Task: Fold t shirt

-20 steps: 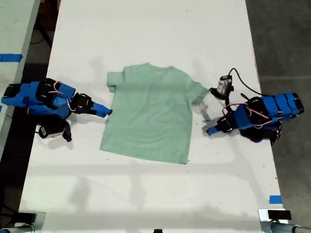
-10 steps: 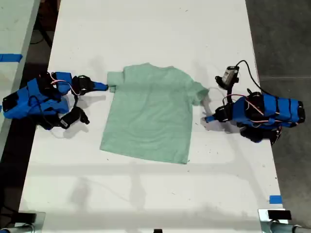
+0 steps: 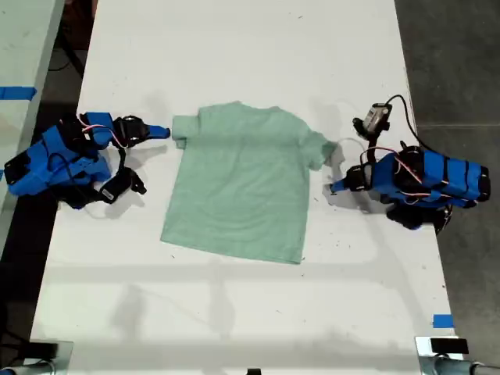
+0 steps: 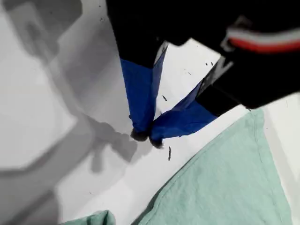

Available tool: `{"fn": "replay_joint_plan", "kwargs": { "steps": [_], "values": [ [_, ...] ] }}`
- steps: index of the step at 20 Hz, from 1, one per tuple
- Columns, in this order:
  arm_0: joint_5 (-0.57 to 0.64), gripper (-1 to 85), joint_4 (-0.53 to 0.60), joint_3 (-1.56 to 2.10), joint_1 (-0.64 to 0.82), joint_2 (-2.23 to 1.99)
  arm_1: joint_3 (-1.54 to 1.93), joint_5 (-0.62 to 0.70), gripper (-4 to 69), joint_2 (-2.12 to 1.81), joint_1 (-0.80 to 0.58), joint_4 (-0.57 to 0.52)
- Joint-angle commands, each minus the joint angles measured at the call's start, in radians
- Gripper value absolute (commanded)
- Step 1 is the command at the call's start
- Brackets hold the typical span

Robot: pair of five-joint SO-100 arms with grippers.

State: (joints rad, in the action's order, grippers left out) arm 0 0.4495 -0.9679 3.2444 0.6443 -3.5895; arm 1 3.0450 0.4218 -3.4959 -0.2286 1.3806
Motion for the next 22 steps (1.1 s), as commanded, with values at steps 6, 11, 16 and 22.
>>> {"fn": "replay_joint_plan", "kwargs": {
  "steps": [6,11,16,22],
  "values": [
    [-0.018,-0.3,0.0,0.02,-0.017,-0.006,0.035,-0.015,1.5,-0.009,-0.003,0.005],
    [-0.012,-0.3,-0.002,0.02,-0.014,-0.006,0.014,-0.002,1.5,-0.009,-0.009,0.029],
    [-0.012,-0.3,-0.002,0.02,-0.023,-0.006,-0.066,0.011,1.5,0.018,-0.026,0.041],
    [-0.008,-0.3,0.0,0.018,-0.023,-0.006,-0.687,0.345,28.2,0.848,-0.451,-0.015]
  ]
}}
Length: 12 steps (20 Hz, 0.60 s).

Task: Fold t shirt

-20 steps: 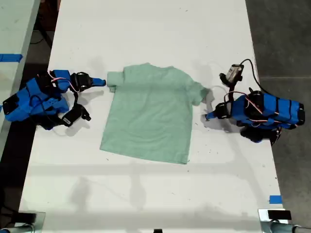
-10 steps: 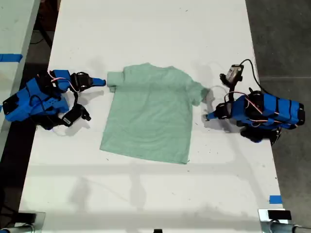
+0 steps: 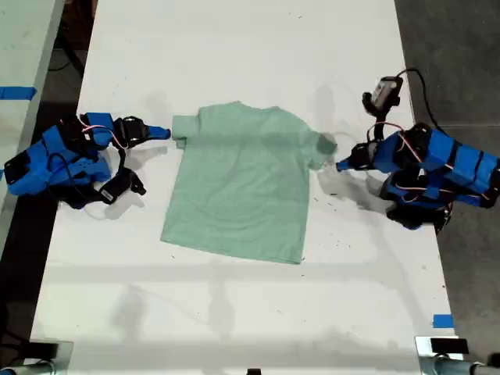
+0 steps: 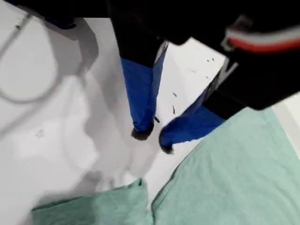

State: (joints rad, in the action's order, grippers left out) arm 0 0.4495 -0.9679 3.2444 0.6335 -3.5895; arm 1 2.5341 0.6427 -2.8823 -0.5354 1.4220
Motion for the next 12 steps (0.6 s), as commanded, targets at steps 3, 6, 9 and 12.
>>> {"fn": "replay_joint_plan", "kwargs": {
  "steps": [3,6,9,12],
  "values": [
    [-0.006,-0.3,-0.002,0.017,-0.017,-0.006,-0.238,0.236,32.9,0.603,-0.267,-0.255],
    [-0.003,-0.3,-0.002,0.017,-0.02,-0.006,-0.324,0.279,34.1,0.899,-0.316,-0.405],
    [-0.005,-0.3,-0.002,0.017,-0.021,-0.006,-0.436,0.267,5.9,1.111,-0.311,-0.443],
    [-0.008,-0.3,-0.005,0.017,-0.023,-0.006,-0.376,0.209,-1.1,1.034,-0.336,-0.446]
  ]
}}
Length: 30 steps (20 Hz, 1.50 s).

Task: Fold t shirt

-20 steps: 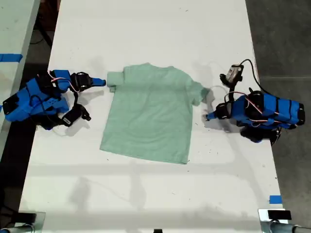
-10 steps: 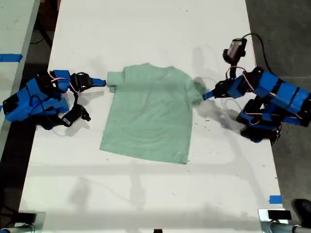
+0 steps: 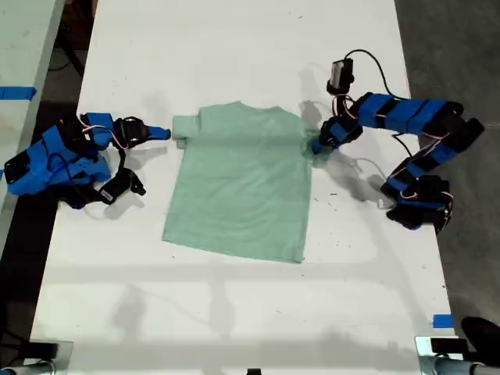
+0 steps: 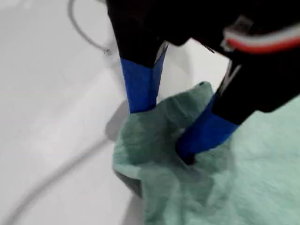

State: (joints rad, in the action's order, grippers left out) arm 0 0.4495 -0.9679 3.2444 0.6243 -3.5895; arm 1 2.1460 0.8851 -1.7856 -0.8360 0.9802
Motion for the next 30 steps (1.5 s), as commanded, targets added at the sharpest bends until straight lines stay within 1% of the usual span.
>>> {"fn": "replay_joint_plan", "kwargs": {
  "steps": [1,2,3,4,5,6,7,9,11,12,13,14,16,18,19,20,21,23,24,25,26,27,28,30],
  "values": [
    [-0.008,-0.3,-0.005,0.017,-0.014,-0.008,0.029,-0.038,-1.1,-0.176,-0.057,0.029],
    [-0.008,-0.3,-0.005,0.017,-0.014,-0.008,-0.009,-0.028,-1.0,-0.268,-0.061,0.092],
    [-0.006,-0.3,-0.005,0.017,-0.014,-0.008,-0.109,-0.011,-1.0,-0.308,-0.037,0.176],
    [-0.006,-0.3,-0.003,0.017,-0.011,-0.008,-0.235,-0.003,-1.0,-0.31,0.025,0.244],
    [-0.006,-0.3,-0.003,0.017,-0.009,-0.008,-0.364,-0.003,-1.0,-0.276,0.11,0.287],
    [-0.006,-0.3,-0.003,0.017,-0.009,-0.008,-0.477,-0.006,-1.0,-0.213,0.201,0.304],
    [-0.008,-0.3,-0.005,0.017,-0.009,-0.008,-0.56,-0.008,-1.0,-0.138,0.285,0.296],
    [-0.008,-0.3,-0.005,0.017,-0.009,-0.008,-0.67,-0.006,-1.0,0.063,0.416,0.232],
    [-0.008,-0.3,-0.005,0.017,-0.011,-0.008,-0.758,-0.017,-0.5,0.291,0.483,0.181],
    [-0.008,-0.3,-0.006,0.017,-0.011,-0.008,-0.811,-0.02,3.2,0.377,0.492,0.187],
    [-0.008,-0.3,-0.006,0.015,-0.012,-0.008,-0.868,-0.018,25.4,0.41,0.494,0.225],
    [-0.008,-0.3,-0.006,0.015,-0.012,-0.008,-0.908,-0.014,35.0,0.383,0.485,0.284],
    [-0.006,-0.3,-0.006,0.015,-0.012,-0.008,-0.92,-0.02,28.5,0.204,0.426,0.417],
    [-0.006,-0.3,-0.006,0.015,-0.012,-0.008,-0.744,-0.044,26.2,-0.094,0.339,0.477],
    [-0.006,-0.3,-0.006,0.015,-0.012,-0.008,-0.601,-0.064,20.6,-0.259,0.318,0.479],
    [-0.005,-0.3,-0.006,0.015,-0.012,-0.008,-0.434,-0.091,10.6,-0.43,0.319,0.466],
    [-0.003,-0.3,-0.006,0.015,-0.012,-0.008,-0.233,-0.135,1.1,-0.614,0.35,0.423],
    [-0.003,-0.3,-0.006,0.015,-0.011,-0.008,0.179,-0.262,1.1,-0.968,0.449,0.371],
    [-0.005,-0.3,-0.005,0.015,-0.012,-0.008,0.38,-0.311,1.2,-1.152,0.497,0.359],
    [-0.005,-0.3,-0.005,0.015,-0.012,-0.008,0.56,-0.345,1.2,-1.338,0.532,0.37],
    [-0.003,-0.3,-0.003,0.015,-0.012,-0.008,0.701,-0.344,1.2,-1.526,0.552,0.407],
    [-0.003,-0.3,-0.003,0.015,-0.012,-0.008,0.811,-0.299,1.2,-1.718,0.557,0.454],
    [-0.003,-0.3,-0.003,0.015,-0.012,-0.008,0.885,-0.273,1.2,-1.71,0.563,0.41],
    [-0.006,-0.3,-0.002,0.017,-0.017,-0.008,0.927,-0.229,1.1,-1.717,0.52,0.374]
  ]
}}
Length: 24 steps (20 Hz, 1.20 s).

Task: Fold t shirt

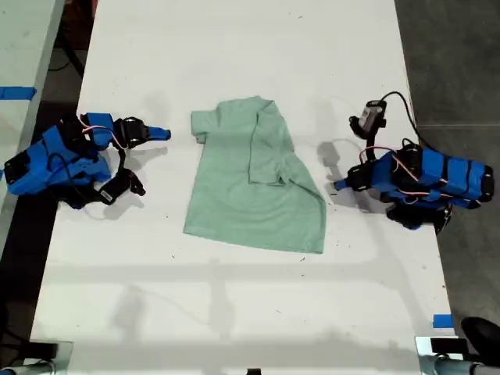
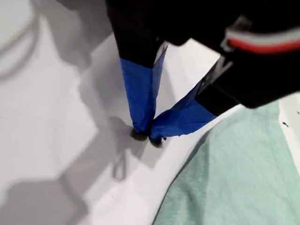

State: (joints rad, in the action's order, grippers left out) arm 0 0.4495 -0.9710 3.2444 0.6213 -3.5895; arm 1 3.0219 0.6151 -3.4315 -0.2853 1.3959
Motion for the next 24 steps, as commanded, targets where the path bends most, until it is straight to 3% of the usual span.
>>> {"fn": "replay_joint_plan", "kwargs": {
  "steps": [1,24],
  "values": [
    [-0.006,-0.3,0.003,0.017,-0.014,-0.008,0.058,0.041,1.1,-0.071,-0.049,-0.041],
    [-0.003,-0.3,0.005,0.018,-0.017,-0.008,0.06,-0.017,1.0,-0.072,-0.043,-0.014]
  ]
}}
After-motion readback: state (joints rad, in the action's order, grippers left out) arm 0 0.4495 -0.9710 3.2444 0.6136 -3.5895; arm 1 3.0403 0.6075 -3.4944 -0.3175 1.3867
